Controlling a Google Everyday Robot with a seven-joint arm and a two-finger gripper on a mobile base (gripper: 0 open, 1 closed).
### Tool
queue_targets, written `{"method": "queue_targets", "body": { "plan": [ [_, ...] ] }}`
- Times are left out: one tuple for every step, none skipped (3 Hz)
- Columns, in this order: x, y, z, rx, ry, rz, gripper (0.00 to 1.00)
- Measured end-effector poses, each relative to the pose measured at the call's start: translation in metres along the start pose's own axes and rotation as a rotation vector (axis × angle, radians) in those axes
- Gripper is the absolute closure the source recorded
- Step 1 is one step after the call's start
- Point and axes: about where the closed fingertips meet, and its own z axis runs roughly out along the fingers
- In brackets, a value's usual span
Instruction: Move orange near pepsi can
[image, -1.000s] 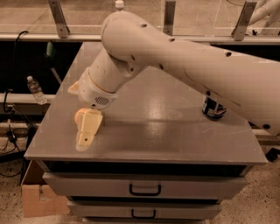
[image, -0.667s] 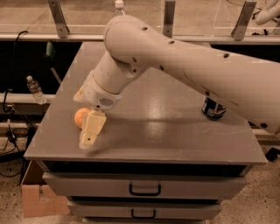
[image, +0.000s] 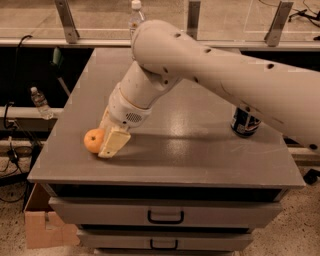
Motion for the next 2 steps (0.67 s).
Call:
{"method": "queue_targets", "body": {
  "plan": [
    [0.000,-0.002,-0.022,0.029,-0.009,0.033,0.78],
    [-0.002,-0.007,-0.055,0.074,-0.019,0.061,0.99]
  ]
}}
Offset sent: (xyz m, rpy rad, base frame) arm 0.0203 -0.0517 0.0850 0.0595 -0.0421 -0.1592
